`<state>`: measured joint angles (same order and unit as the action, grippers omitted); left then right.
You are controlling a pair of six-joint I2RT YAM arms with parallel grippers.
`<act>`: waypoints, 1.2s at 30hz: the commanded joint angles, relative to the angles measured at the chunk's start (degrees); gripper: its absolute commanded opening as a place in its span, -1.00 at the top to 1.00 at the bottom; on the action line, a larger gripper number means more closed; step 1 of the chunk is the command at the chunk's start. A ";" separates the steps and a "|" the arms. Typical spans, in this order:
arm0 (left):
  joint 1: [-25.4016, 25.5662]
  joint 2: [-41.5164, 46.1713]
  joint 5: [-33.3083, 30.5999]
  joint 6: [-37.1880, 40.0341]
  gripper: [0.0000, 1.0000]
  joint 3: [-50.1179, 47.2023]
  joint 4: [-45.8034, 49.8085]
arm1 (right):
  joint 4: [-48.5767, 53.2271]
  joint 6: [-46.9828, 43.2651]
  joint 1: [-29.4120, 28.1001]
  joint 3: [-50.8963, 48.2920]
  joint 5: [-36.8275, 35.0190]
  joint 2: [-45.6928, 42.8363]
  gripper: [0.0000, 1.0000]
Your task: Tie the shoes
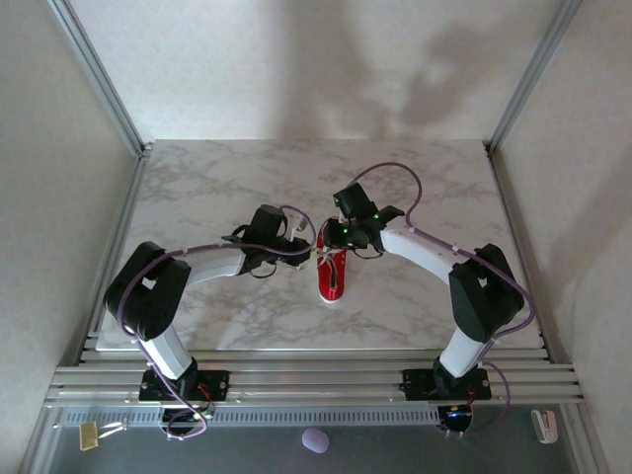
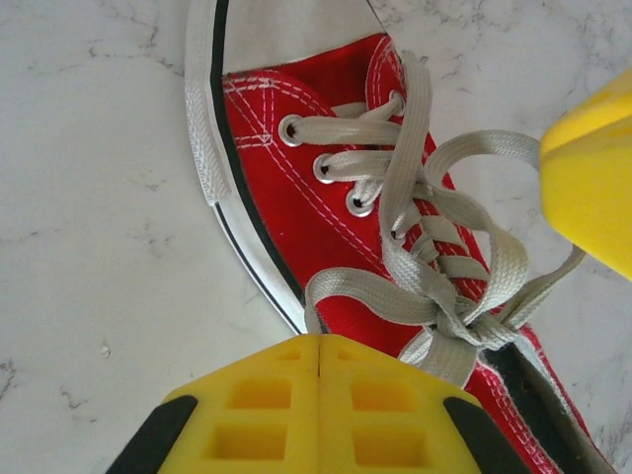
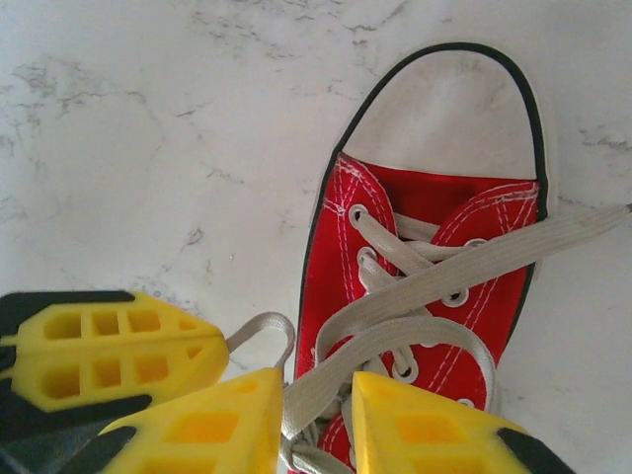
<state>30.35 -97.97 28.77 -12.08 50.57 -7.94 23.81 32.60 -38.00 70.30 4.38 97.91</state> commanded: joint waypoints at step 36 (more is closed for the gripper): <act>-0.18 0.77 -2.74 0.04 1.00 -0.64 -0.24 | 7.14 -0.67 -3.40 5.14 -6.33 3.14 1.00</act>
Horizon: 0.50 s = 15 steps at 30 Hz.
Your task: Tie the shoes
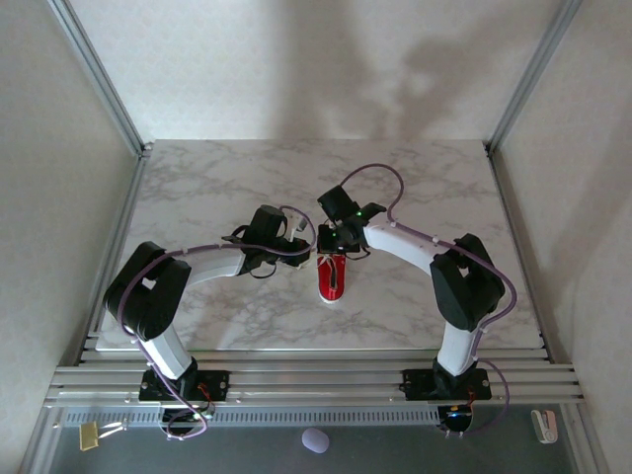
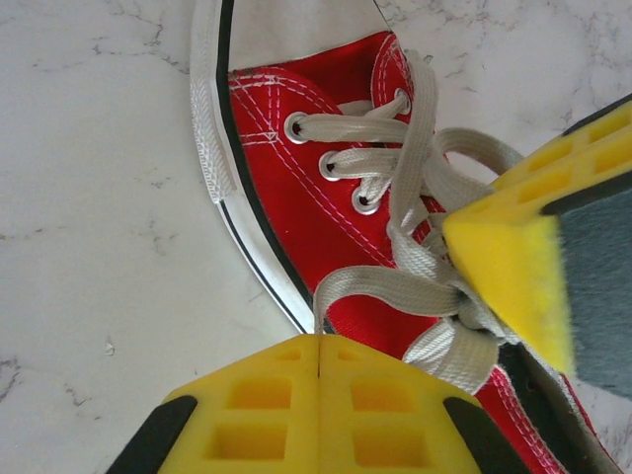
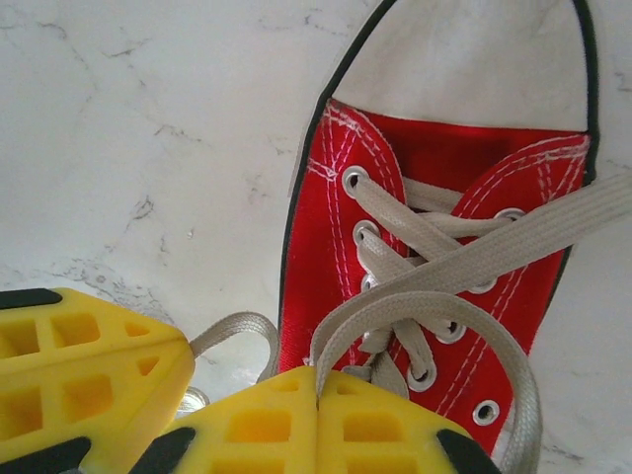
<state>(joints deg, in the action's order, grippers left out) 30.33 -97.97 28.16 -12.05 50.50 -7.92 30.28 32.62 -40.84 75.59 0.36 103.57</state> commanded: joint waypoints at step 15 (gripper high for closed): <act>-1.62 -1.89 -7.51 -1.92 1.00 -0.76 1.59 | 5.43 -0.94 -0.53 -2.19 -9.20 -4.62 1.00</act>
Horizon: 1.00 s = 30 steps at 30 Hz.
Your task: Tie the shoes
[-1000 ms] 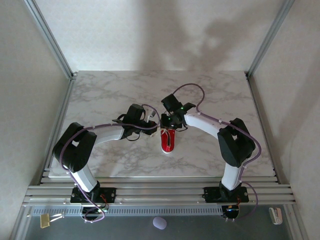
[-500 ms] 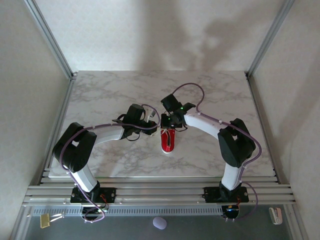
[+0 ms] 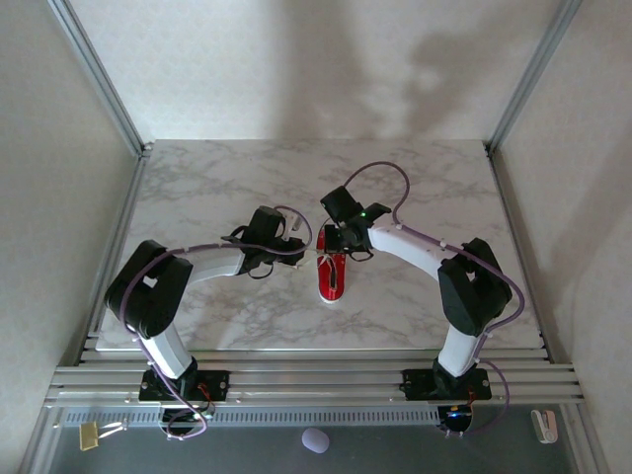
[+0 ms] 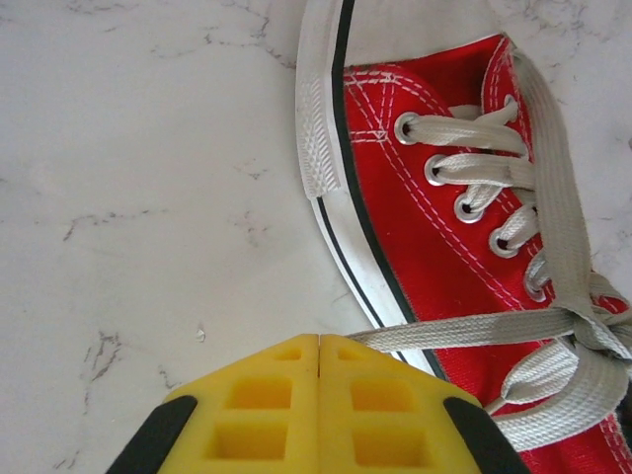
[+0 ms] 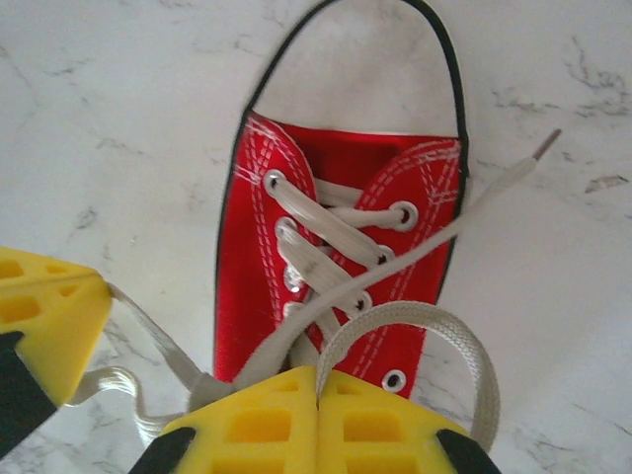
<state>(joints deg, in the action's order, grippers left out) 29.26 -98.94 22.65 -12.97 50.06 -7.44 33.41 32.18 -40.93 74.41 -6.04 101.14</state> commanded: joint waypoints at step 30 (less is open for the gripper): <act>-0.76 -0.80 -0.94 -0.89 1.00 -0.09 1.17 | 1.04 -2.51 -0.41 -2.87 -6.77 -9.08 1.00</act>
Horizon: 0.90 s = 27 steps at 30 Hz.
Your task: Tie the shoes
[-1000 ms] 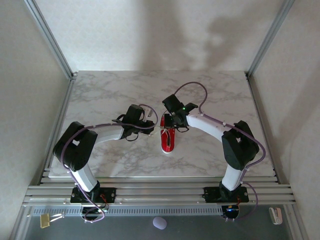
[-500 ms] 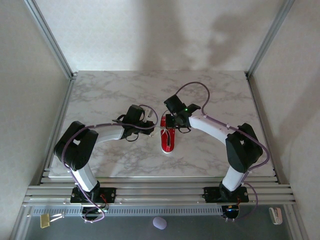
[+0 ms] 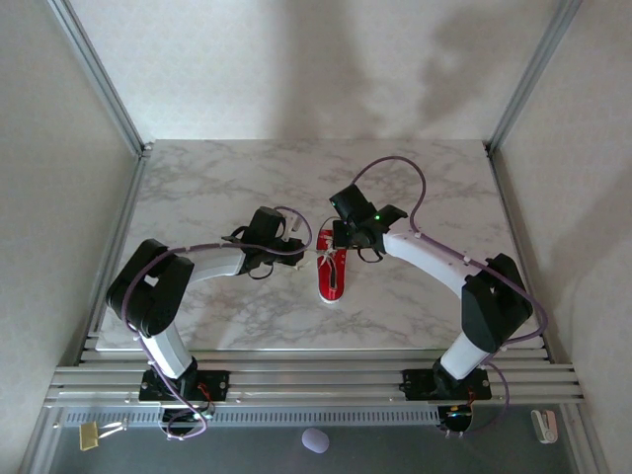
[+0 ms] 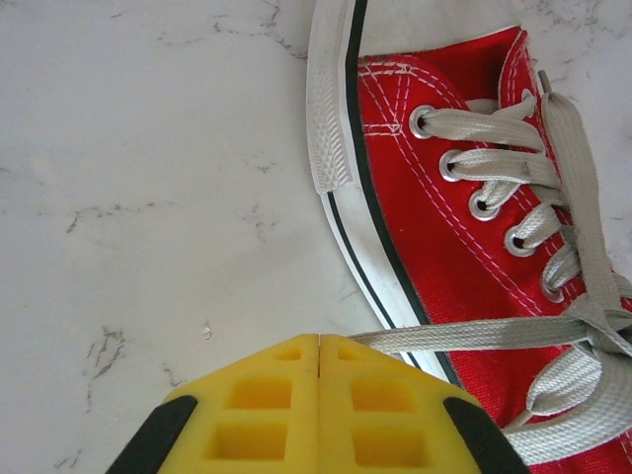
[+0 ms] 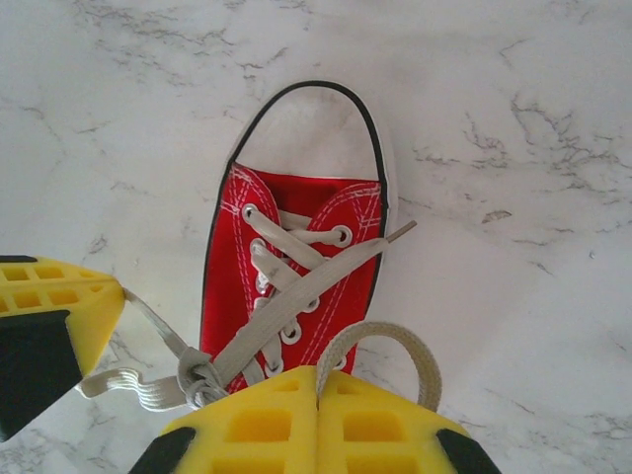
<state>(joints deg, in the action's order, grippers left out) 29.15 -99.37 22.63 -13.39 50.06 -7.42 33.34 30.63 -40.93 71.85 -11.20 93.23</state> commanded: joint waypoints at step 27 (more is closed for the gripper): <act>0.63 0.51 4.17 0.18 1.00 -0.23 -1.08 | -7.60 -5.53 -1.26 -8.00 6.61 -4.90 0.28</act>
<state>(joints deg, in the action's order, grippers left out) 29.54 -99.37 25.93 -13.37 50.02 -7.90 25.50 32.99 -41.82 61.34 -4.84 86.39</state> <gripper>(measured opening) 0.046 0.363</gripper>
